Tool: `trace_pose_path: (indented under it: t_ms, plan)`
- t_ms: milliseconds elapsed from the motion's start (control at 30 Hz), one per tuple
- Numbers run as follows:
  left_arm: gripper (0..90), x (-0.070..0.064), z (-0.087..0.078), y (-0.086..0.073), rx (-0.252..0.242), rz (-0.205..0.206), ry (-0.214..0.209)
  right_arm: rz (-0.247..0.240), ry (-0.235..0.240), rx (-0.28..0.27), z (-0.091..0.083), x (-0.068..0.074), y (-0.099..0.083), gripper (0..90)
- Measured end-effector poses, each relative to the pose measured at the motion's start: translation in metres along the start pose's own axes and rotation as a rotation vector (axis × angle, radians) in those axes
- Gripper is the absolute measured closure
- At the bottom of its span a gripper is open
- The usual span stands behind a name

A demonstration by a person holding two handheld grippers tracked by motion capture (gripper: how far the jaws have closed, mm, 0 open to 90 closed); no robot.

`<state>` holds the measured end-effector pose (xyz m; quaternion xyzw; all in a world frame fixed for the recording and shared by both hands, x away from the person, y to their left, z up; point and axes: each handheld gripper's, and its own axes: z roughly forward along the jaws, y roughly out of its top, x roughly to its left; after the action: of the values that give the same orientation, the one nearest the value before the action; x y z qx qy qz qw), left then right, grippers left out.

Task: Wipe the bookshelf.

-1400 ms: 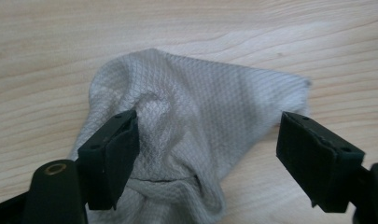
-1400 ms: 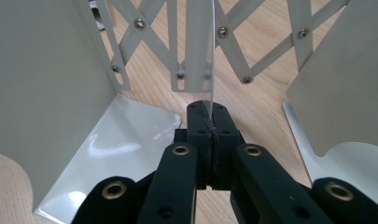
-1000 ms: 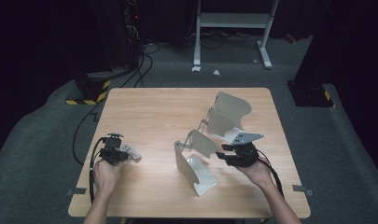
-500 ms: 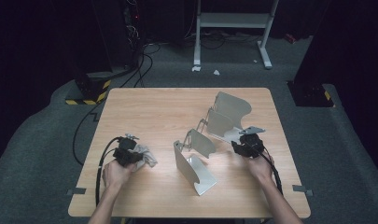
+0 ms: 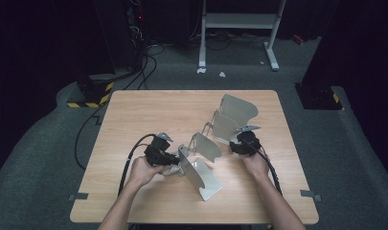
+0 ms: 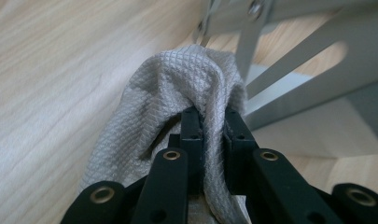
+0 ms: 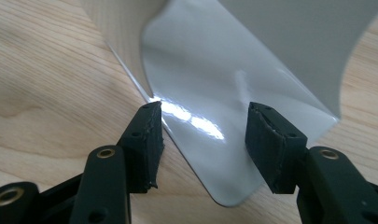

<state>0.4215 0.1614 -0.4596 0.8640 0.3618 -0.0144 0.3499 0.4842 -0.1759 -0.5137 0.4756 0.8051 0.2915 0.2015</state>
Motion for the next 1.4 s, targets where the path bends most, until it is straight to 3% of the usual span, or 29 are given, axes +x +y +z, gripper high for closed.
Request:
trace_pose_path:
  t_ms: [100,233,333,433,467,567,733,867,967,1100,1133,1233,1400]
  plan:
    - [81.2,0.001,-0.013,0.007,-0.073,0.010,-0.043,-0.005,0.007,-0.015,0.001,0.003,0.000,46.9]
    - [81.2,-0.002,-0.034,0.026,-0.179,0.052,-0.082,-0.005,0.010,-0.020,0.002,0.003,0.000,46.9]
    - [81.2,-0.003,-0.042,0.039,-0.223,0.073,-0.106,-0.005,0.010,-0.026,0.002,0.003,-0.001,46.9]
    - [81.1,-0.002,-0.035,0.043,-0.196,0.078,-0.109,-0.007,0.011,-0.033,0.002,0.003,-0.002,46.9]
    - [81.1,0.000,-0.023,0.044,-0.135,0.087,-0.091,-0.007,0.012,-0.037,0.002,0.003,-0.002,46.9]
    - [81.0,0.004,-0.013,0.043,-0.112,0.074,-0.094,-0.005,0.011,-0.046,0.003,0.002,-0.003,46.8]
    - [81.0,0.009,0.018,0.037,0.020,0.077,-0.024,-0.005,0.010,-0.048,0.002,0.002,-0.004,47.1]
    - [81.0,0.013,0.021,0.031,-0.006,0.041,-0.063,-0.008,-0.022,-0.030,-0.005,0.000,-0.003,56.5]
    - [80.9,0.012,0.020,0.027,-0.013,0.031,-0.079,0.025,0.045,-0.067,-0.015,-0.003,0.004,61.0]
    - [80.9,0.010,0.018,0.023,-0.017,0.025,-0.083,0.001,0.060,-0.084,-0.021,0.001,0.015,61.4]
    - [80.9,0.009,0.016,0.019,-0.019,0.024,-0.082,-0.034,0.066,-0.094,-0.021,0.006,0.020,61.8]
    - [80.9,0.006,0.013,0.013,-0.024,0.018,-0.091,-0.064,0.088,-0.060,-0.015,0.014,0.022,62.2]
    - [80.9,0.002,0.007,0.001,-0.028,0.012,-0.110,-0.073,0.129,-0.052,-0.010,0.027,0.026,62.7]
